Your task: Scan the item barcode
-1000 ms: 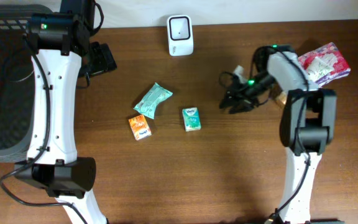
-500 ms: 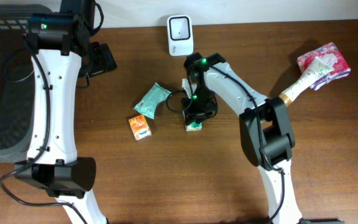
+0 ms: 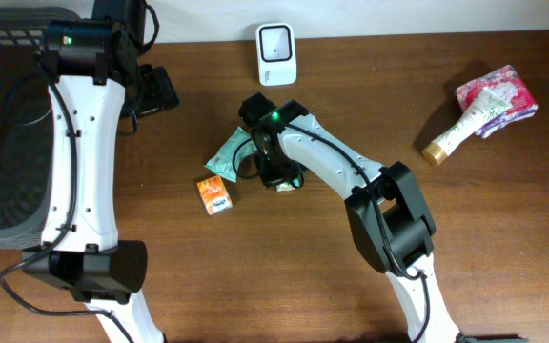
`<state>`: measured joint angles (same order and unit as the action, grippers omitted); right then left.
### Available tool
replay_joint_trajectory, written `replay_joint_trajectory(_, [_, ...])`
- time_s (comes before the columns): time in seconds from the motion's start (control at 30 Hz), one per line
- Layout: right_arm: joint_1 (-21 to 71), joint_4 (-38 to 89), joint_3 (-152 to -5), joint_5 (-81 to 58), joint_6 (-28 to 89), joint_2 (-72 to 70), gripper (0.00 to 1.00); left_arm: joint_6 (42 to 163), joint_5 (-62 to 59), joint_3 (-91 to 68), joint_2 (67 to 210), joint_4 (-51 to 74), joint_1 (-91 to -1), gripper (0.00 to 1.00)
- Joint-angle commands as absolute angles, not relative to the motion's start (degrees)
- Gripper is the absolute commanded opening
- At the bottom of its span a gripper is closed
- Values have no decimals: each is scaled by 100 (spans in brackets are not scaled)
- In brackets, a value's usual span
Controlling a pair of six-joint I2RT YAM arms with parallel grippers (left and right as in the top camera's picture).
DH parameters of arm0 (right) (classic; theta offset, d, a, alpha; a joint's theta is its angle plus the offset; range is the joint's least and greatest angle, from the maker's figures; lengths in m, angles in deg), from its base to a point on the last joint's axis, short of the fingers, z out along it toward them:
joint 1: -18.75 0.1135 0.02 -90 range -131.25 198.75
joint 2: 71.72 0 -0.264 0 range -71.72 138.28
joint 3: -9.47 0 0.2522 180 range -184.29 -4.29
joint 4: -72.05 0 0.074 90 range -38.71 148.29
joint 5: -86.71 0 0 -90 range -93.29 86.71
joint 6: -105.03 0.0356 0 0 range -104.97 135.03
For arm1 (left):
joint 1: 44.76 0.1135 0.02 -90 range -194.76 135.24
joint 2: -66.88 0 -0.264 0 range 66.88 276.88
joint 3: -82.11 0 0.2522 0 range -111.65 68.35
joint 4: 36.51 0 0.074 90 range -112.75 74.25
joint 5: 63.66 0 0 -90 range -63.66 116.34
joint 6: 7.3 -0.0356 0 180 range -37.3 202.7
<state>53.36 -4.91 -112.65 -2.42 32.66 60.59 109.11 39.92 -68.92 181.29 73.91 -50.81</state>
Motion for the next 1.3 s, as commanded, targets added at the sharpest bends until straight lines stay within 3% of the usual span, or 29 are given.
replay_joint_trajectory(0.0, [5343, -515, -11169, -269, 3355, 5981, 4, 10918, 4055, -6955, 17972, 7396, -5098, 99])
replay_joint_trajectory(0.07, [4965, -1062, -11746, -955, 3309, 5978, 4, 10918, 4055, -6955, 17974, 7396, -5098, 99])
replay_joint_trajectory(0.17, [4025, -1429, -12355, -3849, 2015, 5978, 4, 10918, 4053, -6955, 17974, 7398, -5100, 99])
replay_joint_trajectory(0.33, [2978, -1145, -10924, -5766, 1119, 5992, 4, 10918, 4053, -6955, 17974, 7396, -5100, 99])
replay_joint_trajectory(0.4, [2663, -557, -10006, -5844, 1346, 5992, 4, 10918, 4053, -6955, 17974, 7396, -5098, 99])
replay_joint_trajectory(0.5, [1964, -522, -9805, -5256, 1399, 5978, 4, 10920, 4055, -6955, 17974, 7396, -5098, 99])
replay_joint_trajectory(0.63, [1240, -1553, -10443, -4583, 1117, 5978, 20, 10918, 4055, -6955, 17974, 7398, -5098, 99])
replay_joint_trajectory(0.77, [1376, -2181, -10968, -4583, 765, 5978, 44, 10918, 4055, -6955, 17974, 7398, -5098, 99])
replay_joint_trajectory(0.9, [2099, -1337, -10898, -3822, 1065, 5989, 49, 10920, 4055, -6955, 17974, 7396, -5098, 99])
replay_joint_trajectory(1.07, [2720, -677, -10574, -3062, 1277, 5989, 48, 10918, 4055, -6955, 17974, 7396, -5098, 99])
replay_joint_trajectory(1.17, [2773, -637, -10421, -3092, 1451, 5989, 16, 10918, 4055, -6955, 17974, 7396, -5100, 99])
replay_joint_trajectory(1.27, [2770, -659, -10421, -3506, 1447, 5989, 12, 10918, 4055, -6955, 17974, 7396, -5098, 99])
